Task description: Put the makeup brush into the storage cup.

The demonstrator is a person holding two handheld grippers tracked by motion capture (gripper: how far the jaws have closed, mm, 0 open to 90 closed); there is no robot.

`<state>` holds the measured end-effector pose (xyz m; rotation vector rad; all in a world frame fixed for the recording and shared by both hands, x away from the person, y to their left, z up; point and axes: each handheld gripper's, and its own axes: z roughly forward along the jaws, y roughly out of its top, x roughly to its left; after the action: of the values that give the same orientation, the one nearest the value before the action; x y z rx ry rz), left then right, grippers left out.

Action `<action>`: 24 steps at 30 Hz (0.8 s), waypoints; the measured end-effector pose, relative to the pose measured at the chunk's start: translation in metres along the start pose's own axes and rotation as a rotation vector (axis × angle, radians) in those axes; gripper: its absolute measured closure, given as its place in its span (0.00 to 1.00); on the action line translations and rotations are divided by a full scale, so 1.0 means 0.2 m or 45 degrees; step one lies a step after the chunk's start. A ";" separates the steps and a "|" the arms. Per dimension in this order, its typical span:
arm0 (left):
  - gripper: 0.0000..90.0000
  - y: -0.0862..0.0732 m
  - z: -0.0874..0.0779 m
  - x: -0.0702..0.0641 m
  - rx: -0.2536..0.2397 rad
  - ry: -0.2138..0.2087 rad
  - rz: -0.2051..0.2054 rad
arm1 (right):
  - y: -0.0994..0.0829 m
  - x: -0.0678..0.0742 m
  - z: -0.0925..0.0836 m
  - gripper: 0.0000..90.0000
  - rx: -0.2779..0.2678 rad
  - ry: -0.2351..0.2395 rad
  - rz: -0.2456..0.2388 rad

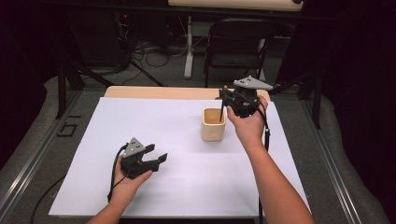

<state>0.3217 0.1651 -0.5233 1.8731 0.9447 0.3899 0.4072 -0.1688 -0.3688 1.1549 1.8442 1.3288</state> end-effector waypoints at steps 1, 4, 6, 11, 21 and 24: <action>0.38 0.00 0.00 0.00 0.002 0.000 0.001 | 0.00 0.00 0.00 0.93 -0.002 -0.003 -0.001; 0.38 0.00 0.00 0.00 0.001 -0.001 0.000 | 0.00 -0.01 0.02 0.93 0.004 -0.012 0.007; 0.38 0.00 0.00 0.00 0.002 -0.001 0.000 | -0.01 -0.01 0.03 0.93 0.008 -0.018 0.011; 0.38 0.00 0.00 0.00 0.002 -0.001 -0.005 | -0.01 -0.02 0.06 0.93 0.021 -0.037 0.007; 0.38 0.00 0.00 0.00 0.004 -0.003 -0.004 | -0.03 -0.01 0.11 0.93 0.040 -0.064 0.003; 0.38 0.00 0.00 0.00 0.002 0.000 -0.004 | -0.03 -0.01 0.12 0.93 0.042 -0.068 0.007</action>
<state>0.3220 0.1659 -0.5229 1.8728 0.9479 0.3879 0.4261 -0.1612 -0.3824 1.2019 1.8319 1.2628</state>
